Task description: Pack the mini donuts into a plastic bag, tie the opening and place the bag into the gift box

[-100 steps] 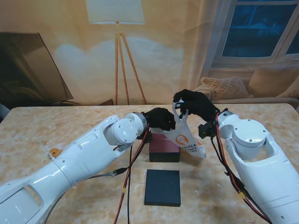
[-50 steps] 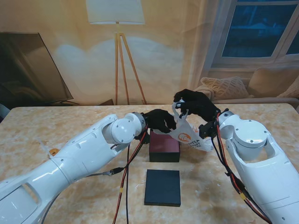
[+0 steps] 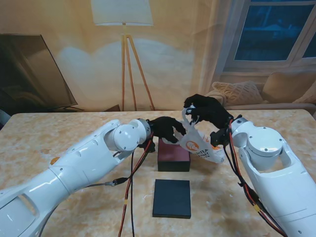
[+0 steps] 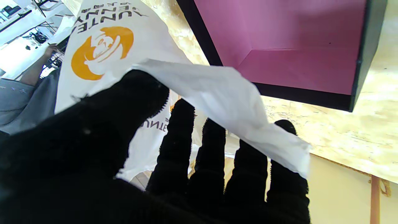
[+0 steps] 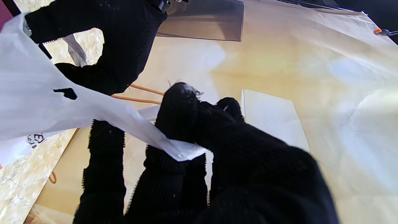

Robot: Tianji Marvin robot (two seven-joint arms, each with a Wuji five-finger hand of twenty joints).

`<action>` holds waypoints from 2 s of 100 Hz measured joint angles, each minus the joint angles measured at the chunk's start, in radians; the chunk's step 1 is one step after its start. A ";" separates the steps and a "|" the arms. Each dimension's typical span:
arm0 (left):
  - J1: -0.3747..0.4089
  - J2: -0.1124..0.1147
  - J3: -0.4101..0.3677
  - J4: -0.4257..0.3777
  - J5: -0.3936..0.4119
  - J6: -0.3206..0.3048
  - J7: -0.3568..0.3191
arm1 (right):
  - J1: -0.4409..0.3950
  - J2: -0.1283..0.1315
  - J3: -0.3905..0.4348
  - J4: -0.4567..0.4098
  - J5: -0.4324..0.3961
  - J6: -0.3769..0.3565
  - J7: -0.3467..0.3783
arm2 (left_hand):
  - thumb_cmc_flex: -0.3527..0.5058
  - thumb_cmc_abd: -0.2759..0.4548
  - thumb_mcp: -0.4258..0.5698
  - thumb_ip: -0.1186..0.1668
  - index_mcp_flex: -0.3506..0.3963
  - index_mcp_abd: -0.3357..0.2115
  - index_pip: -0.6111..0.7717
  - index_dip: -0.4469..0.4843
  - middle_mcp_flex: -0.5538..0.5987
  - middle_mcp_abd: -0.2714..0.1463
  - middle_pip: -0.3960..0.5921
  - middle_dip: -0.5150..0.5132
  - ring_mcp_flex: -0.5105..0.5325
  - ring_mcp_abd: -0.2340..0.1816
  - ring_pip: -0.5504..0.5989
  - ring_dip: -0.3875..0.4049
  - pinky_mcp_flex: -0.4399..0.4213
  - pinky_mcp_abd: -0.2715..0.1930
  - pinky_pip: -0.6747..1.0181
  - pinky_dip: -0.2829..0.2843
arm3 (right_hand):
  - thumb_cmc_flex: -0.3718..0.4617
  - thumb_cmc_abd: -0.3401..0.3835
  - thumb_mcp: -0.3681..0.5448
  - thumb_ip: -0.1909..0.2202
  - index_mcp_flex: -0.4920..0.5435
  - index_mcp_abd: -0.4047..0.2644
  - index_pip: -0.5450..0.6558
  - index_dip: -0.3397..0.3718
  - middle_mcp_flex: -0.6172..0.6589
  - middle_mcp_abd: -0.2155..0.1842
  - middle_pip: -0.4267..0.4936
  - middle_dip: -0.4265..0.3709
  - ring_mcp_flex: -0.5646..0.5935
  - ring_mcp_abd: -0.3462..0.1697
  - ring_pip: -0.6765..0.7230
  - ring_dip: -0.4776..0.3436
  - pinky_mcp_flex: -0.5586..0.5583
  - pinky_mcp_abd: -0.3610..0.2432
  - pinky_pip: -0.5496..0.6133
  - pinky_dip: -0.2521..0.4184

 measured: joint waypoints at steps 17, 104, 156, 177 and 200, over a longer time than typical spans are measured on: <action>0.008 0.009 -0.008 -0.020 0.018 -0.002 0.004 | 0.000 0.000 -0.002 -0.001 -0.005 0.008 -0.001 | 0.019 0.003 -0.012 0.000 0.018 0.027 0.015 0.001 0.065 0.022 0.072 0.033 0.043 0.001 0.056 0.035 0.036 0.000 0.063 0.000 | 0.000 0.000 0.000 0.000 0.000 0.000 0.000 0.000 0.000 0.000 0.000 0.000 0.000 0.000 0.000 0.000 0.000 0.000 0.000 -0.005; 0.111 0.024 -0.078 -0.181 0.100 -0.051 0.130 | 0.006 0.001 -0.001 0.002 -0.045 0.008 -0.011 | 0.274 0.127 -0.319 -0.039 0.123 -0.030 0.401 -0.025 0.286 -0.001 0.161 0.187 0.182 -0.011 0.207 0.144 0.146 -0.025 0.193 0.053 | 0.000 0.000 0.000 0.000 0.000 0.000 0.000 0.000 0.000 0.000 0.000 0.000 0.000 0.000 0.000 0.000 -0.005 0.000 0.000 -0.006; 0.077 -0.036 -0.043 -0.057 -0.104 -0.098 0.129 | 0.003 0.007 0.021 -0.011 -0.008 0.033 0.036 | 0.414 0.243 -0.355 -0.021 0.136 -0.033 0.383 -0.088 0.344 -0.013 0.016 0.162 0.255 -0.047 0.101 -0.039 0.262 -0.063 0.106 -0.167 | 0.019 0.027 -0.020 -0.001 -0.014 0.003 -0.002 0.000 -0.037 0.008 0.012 0.068 -0.027 0.000 0.076 0.001 -0.017 0.003 0.000 -0.006; 0.072 -0.047 -0.035 -0.039 -0.095 -0.084 0.144 | 0.004 0.021 0.025 -0.017 -0.001 0.039 0.102 | 0.414 0.243 -0.356 -0.021 0.136 -0.025 0.383 -0.088 0.393 0.014 0.006 0.160 0.333 -0.038 0.098 -0.053 0.346 -0.036 0.136 -0.178 | 0.035 0.051 -0.040 -0.002 -0.016 0.016 -0.012 0.000 -0.063 0.016 0.025 0.104 -0.053 0.000 0.104 0.002 -0.031 0.004 0.000 -0.006; 0.072 -0.061 -0.034 -0.027 -0.070 -0.046 0.190 | 0.002 0.023 0.034 -0.022 0.029 0.048 0.113 | 0.414 0.243 -0.357 -0.021 0.149 -0.008 0.383 -0.088 0.418 0.036 0.013 0.161 0.391 -0.006 0.142 -0.054 0.409 0.002 0.200 -0.178 | 0.036 0.051 -0.043 -0.002 -0.034 0.025 -0.027 0.000 -0.063 0.017 0.025 0.105 -0.053 0.000 0.104 0.002 -0.032 0.004 0.000 -0.006</action>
